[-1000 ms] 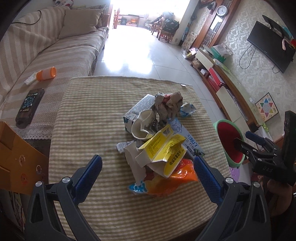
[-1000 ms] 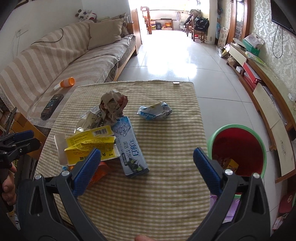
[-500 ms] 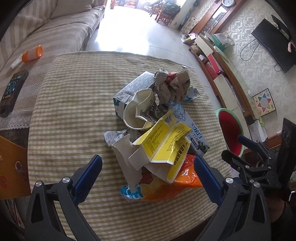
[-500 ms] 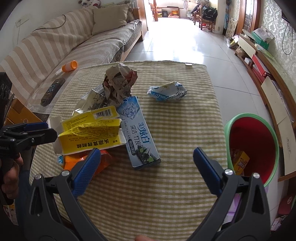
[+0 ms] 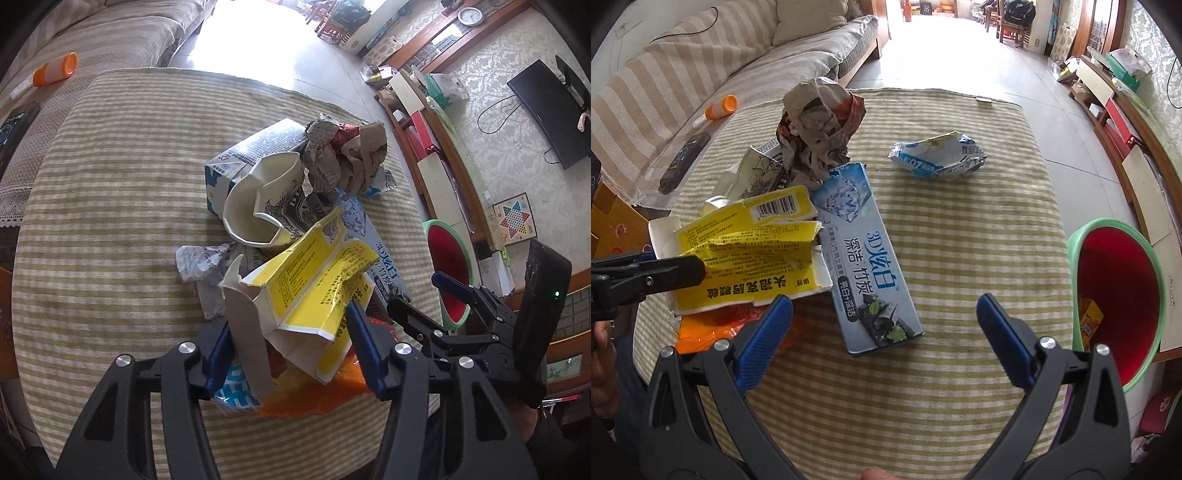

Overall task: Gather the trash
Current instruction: 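Grasp the yellow snack box with the left tool while the right tool grasps the toothpaste box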

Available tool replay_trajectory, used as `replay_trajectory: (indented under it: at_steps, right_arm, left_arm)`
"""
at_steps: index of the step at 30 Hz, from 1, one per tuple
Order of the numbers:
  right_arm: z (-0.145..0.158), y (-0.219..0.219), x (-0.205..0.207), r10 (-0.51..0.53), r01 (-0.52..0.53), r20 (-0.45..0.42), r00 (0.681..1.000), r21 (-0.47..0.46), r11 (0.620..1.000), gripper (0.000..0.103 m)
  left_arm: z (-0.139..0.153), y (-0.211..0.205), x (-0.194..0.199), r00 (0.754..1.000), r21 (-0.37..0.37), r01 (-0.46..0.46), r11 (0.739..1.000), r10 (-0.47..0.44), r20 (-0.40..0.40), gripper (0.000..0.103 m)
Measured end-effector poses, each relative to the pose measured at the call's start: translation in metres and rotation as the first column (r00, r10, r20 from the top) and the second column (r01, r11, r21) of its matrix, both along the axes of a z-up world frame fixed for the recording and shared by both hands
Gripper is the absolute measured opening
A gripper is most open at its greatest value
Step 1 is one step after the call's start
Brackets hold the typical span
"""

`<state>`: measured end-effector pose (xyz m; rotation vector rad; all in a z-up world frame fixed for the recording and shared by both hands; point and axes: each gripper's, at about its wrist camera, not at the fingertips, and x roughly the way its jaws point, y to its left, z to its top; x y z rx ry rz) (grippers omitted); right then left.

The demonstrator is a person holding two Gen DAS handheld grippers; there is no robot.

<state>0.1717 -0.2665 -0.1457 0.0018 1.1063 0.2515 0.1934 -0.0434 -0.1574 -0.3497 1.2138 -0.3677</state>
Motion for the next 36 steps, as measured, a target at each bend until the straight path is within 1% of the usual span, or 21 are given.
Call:
replay_trajectory:
  at_steps: [1,5,10,15,22,24,27,28,30,32,33,36]
  right_arm:
    - [-0.001,0.000,0.001,0.001,-0.001,0.000,1.000,0.000,1.000,0.098]
    - [-0.002,0.002,0.006,0.009,-0.009,0.000,1.000,0.007,1.000,0.098]
    - [-0.003,0.000,0.011,0.007,-0.007,0.002,1.000,0.012,1.000,0.098]
    - [-0.005,-0.003,0.018,0.006,-0.006,0.000,1.000,0.017,1.000,0.098]
    - [-0.011,0.005,0.026,0.025,-0.025,-0.010,1.000,0.020,0.999,0.098]
    - [-0.012,0.008,0.028,0.022,-0.022,0.002,1.000,0.007,1.000,0.098]
    - [-0.020,0.011,0.036,0.023,-0.023,-0.011,1.000,-0.002,1.000,0.086]
    - [-0.025,0.013,0.039,0.030,-0.031,-0.028,0.999,-0.005,1.000,0.080]
    - [-0.031,0.016,0.043,0.044,-0.045,-0.046,0.998,-0.016,0.999,0.074]
    - [-0.036,0.020,0.045,0.062,-0.064,-0.056,0.997,-0.043,0.997,0.058]
    - [-0.039,0.022,0.044,0.070,-0.072,-0.062,0.996,-0.044,0.996,0.055]
    - [-0.036,0.025,0.039,0.072,-0.075,-0.050,0.996,-0.063,0.995,0.051]
  left_arm:
    - [0.000,-0.001,0.000,1.000,-0.007,-0.001,1.000,0.001,0.001,0.050]
    - [-0.006,-0.002,0.001,1.000,-0.047,-0.003,0.999,0.002,-0.017,0.048]
    - [-0.002,0.002,-0.002,1.000,-0.039,-0.012,0.999,0.013,0.022,0.040]
    - [0.016,0.015,-0.006,0.996,-0.017,-0.028,0.999,0.029,0.082,0.040]
    - [0.032,0.043,-0.014,0.990,-0.048,-0.070,0.996,0.076,0.115,0.040]
    - [0.035,0.047,-0.016,0.989,-0.056,-0.073,0.996,0.080,0.122,0.040]
    - [0.038,0.051,-0.019,0.988,-0.056,-0.075,0.996,0.082,0.131,0.040]
    - [0.038,0.052,-0.020,0.988,-0.057,-0.076,0.995,0.083,0.133,0.040]
    - [0.040,0.053,-0.024,0.987,-0.056,-0.078,0.995,0.085,0.139,0.040]
    - [0.041,0.054,-0.027,0.986,-0.053,-0.078,0.996,0.085,0.145,0.040]
    - [0.042,0.055,-0.027,0.985,-0.050,-0.079,0.996,0.086,0.149,0.040]
    - [0.044,0.059,-0.031,0.984,-0.045,-0.084,0.995,0.090,0.156,0.040]
